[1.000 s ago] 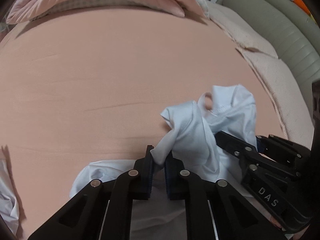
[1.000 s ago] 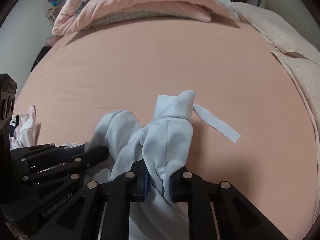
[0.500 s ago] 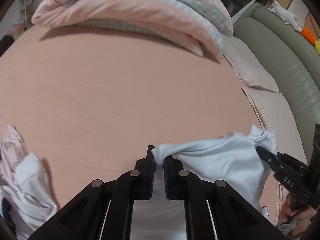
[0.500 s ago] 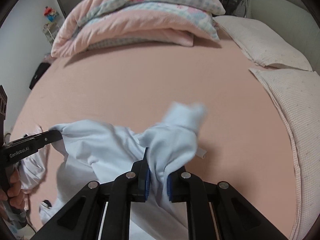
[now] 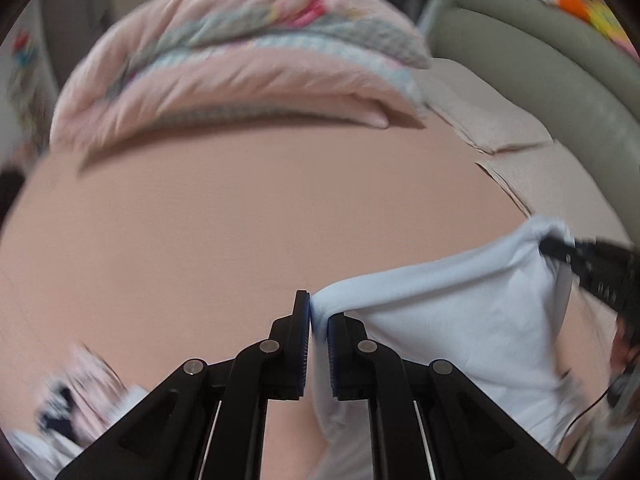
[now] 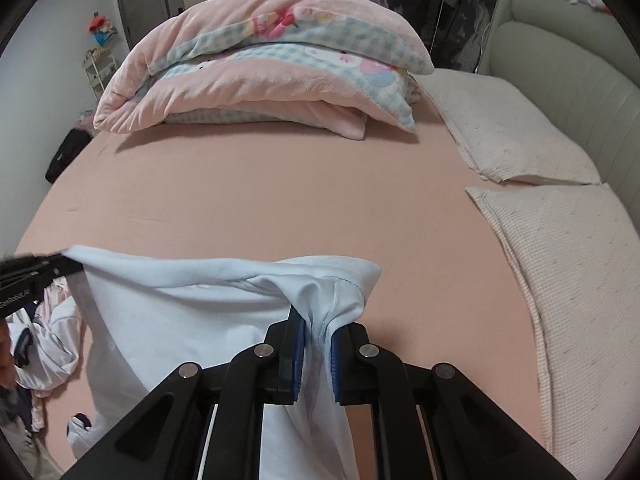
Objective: Fold clothes
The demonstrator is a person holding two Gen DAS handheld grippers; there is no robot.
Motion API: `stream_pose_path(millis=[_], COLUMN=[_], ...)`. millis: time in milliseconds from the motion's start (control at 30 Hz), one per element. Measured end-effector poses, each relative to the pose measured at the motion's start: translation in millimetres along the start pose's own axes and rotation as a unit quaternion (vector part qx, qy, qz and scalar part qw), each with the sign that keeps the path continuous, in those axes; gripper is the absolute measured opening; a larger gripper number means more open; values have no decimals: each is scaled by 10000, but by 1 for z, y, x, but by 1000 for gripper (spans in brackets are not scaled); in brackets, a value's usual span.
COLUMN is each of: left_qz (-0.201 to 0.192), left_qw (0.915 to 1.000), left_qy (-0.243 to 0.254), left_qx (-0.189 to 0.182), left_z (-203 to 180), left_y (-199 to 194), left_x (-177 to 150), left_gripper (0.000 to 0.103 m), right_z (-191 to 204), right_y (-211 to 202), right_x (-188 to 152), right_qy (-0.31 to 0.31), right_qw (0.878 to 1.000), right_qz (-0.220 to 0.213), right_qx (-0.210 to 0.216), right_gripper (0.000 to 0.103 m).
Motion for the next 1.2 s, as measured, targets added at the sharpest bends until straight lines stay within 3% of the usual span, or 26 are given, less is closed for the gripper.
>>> stream_pose_path(millis=[133, 233, 300, 333, 367, 400, 433, 467, 533, 600, 700, 900, 1200], left_qz=[-93, 208, 625, 774, 849, 866, 865, 818, 710, 721, 761, 953, 1281], left_qw=[9999, 9994, 9967, 9952, 9945, 9945, 9946, 9946, 9938, 9918, 9911, 9862, 9670], left_qy=[100, -49, -250, -326, -382, -422, -466, -524, -679, -820, -884, -1086, -1751], left_qx=[-13, -278, -449, -498, -481, -402, -345, -361, -517, -664, -643, -806, -1335], left_z=[1, 5, 8, 9, 11, 13, 15, 17, 21, 26, 30, 41, 63], left_y=[-14, -6, 5, 9, 12, 14, 14, 12, 7, 4, 3, 19, 58], left_x=[-2, -2, -6, -10, -13, -16, -18, -20, -22, -24, -30, -52, -88], left_gripper=[7, 8, 13, 20, 26, 51, 80, 87, 88, 88, 88, 88, 87], right_z=[-3, -15, -20, -22, -23, -24, -24, -26, -30, -37, -42, -44, -46], right_y=[-8, -2, 5, 9, 9, 9, 9, 6, -1, -7, -7, 3, 43], right_x=[-1, 0, -1, -2, -3, -4, -5, -5, -6, -5, -4, -16, -40], right_qy=[148, 464, 555, 591, 578, 552, 527, 542, 618, 810, 915, 787, 616], right_qw=[9996, 9977, 9964, 9955, 9958, 9962, 9966, 9971, 9975, 9962, 9938, 9948, 9928], right_qz=[-121, 52, 311, 445, 492, 519, 546, 476, 289, 192, 315, 471, 986], right_qx=[191, 490, 564, 593, 521, 425, 329, 254, 167, 259, 553, 451, 293], right_gripper=[8, 9, 10, 13, 23, 30, 47, 62, 70, 70, 70, 70, 70])
Point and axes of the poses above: each gripper's, at about its wrist camera, not at the fingertips, and y roughly the way its jaws point, z to its left, x to its top, the point moved 4 cm from there along y, roughly the way its jaws point, and after that the axes turned 13 degrees about z, right-handed, at the moved point
